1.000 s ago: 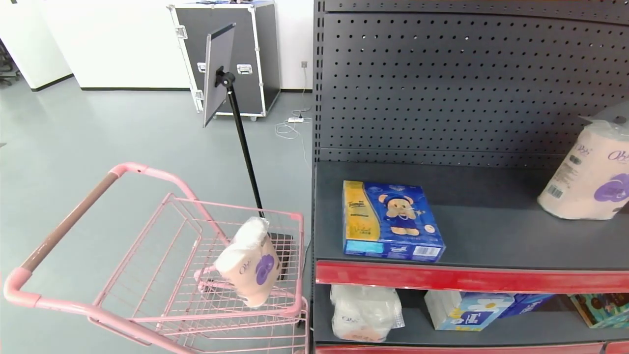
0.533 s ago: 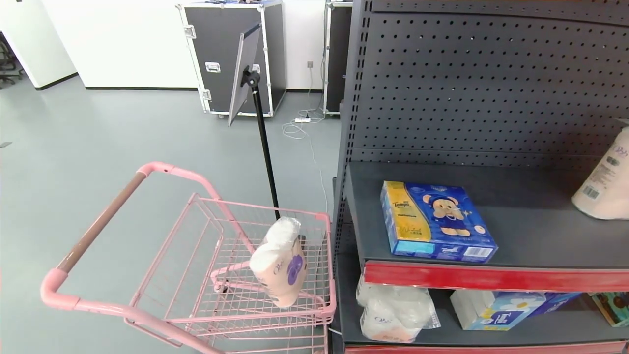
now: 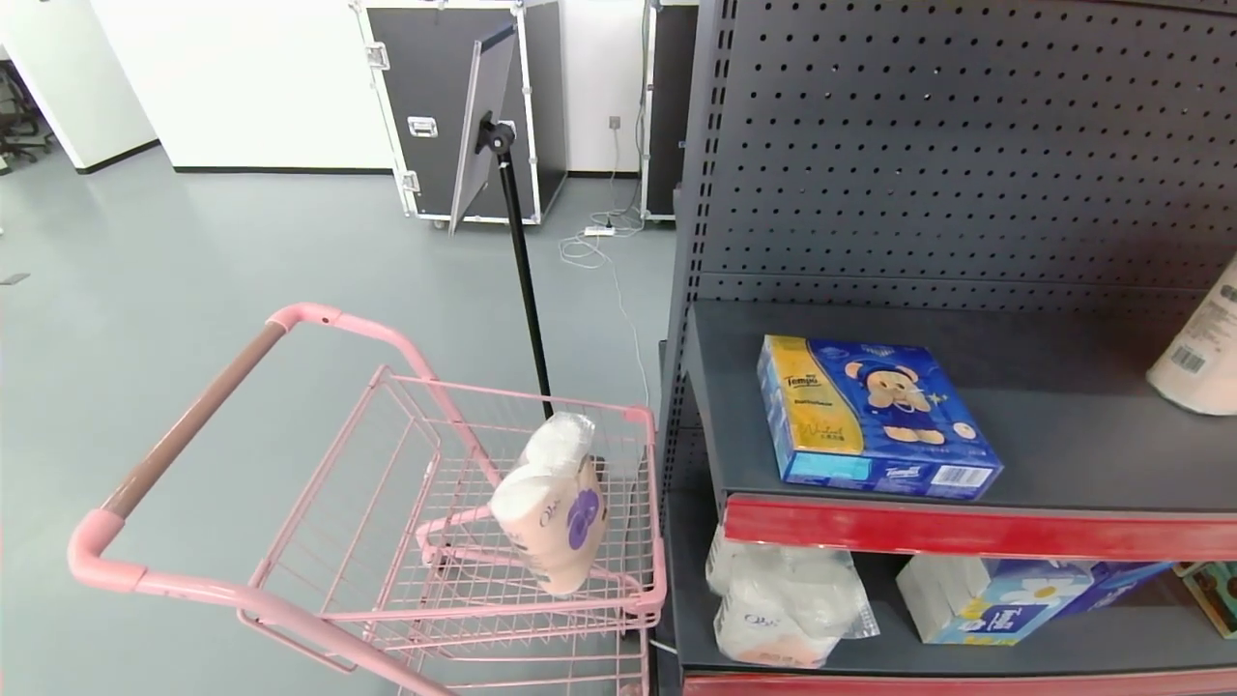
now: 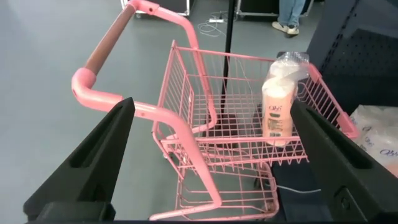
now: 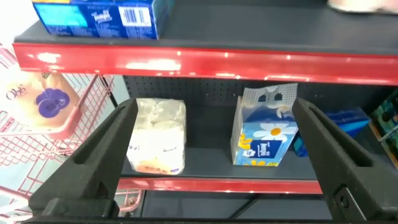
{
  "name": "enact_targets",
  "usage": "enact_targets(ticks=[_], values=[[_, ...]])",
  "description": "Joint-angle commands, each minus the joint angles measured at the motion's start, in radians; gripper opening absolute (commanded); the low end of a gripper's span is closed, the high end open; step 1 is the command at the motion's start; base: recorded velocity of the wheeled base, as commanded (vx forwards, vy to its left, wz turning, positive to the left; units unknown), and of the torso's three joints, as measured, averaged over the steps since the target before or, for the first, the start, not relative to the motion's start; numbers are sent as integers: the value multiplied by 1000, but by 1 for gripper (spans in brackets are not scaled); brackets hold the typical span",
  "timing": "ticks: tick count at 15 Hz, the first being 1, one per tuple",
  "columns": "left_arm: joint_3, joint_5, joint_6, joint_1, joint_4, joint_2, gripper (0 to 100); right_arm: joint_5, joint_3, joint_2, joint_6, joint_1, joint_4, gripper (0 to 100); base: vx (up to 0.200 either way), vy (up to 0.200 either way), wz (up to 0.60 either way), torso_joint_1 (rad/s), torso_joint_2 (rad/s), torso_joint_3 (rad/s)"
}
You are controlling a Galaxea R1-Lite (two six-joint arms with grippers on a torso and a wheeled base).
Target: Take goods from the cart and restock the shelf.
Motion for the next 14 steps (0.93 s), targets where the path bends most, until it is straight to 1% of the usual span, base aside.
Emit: enact_targets(ticks=[1,9,14], values=[[0,0,0,1,-1,1,100,0,0,0,0,1,0,100,0,0,0,-154,354,207],[0,0,0,1,-1,1,100,-1,0,0,3,1,0,100,0,0,0,-143,375,232],[0,-1,1,-1,1,1,100,0,0,0,1,1,0,100,0,0,0,-178,518,337]])
